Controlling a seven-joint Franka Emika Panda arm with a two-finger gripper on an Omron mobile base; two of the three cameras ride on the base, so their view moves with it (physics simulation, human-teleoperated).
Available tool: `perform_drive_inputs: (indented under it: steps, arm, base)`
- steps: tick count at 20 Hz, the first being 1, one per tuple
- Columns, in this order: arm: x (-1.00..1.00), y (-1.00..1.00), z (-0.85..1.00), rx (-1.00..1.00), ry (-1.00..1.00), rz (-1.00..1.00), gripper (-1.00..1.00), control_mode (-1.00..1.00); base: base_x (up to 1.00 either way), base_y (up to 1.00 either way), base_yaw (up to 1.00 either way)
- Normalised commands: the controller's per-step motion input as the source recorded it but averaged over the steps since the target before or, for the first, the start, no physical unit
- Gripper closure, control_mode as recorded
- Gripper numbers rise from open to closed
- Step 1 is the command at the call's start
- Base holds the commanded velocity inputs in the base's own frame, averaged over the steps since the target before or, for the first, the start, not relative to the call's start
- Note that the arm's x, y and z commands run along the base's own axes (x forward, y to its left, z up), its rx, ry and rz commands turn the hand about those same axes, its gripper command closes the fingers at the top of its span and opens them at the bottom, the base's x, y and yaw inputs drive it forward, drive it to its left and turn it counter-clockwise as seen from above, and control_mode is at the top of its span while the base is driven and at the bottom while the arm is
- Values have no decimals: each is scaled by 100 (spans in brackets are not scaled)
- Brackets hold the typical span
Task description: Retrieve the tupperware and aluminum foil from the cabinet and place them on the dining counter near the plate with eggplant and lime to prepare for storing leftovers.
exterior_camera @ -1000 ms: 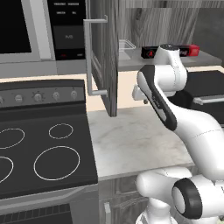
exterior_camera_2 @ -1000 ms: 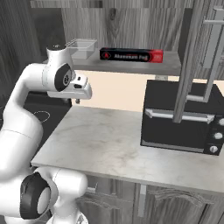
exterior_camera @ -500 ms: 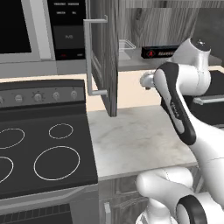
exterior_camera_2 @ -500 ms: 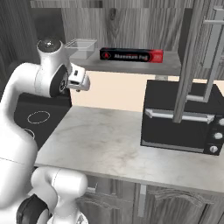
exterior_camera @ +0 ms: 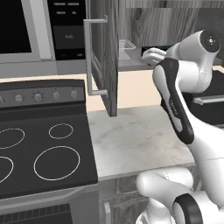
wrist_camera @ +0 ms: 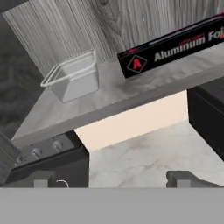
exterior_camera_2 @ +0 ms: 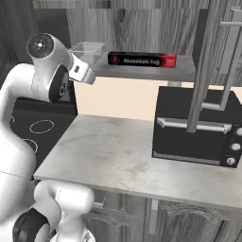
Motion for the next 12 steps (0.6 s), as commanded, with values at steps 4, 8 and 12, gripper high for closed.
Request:
perform_drive_inputs:
  steps: [4, 8, 12]
  arm:
    - [36, 0, 7, 24, 3, -42, -100, -100]
    - [44, 0, 27, 31, 9, -33, -100, -100]
    - [46, 0, 35, 33, 10, -13, -100, -100]
  base:
    - [0, 0, 0]
    - [0, 0, 0]
    - [0, 0, 0]
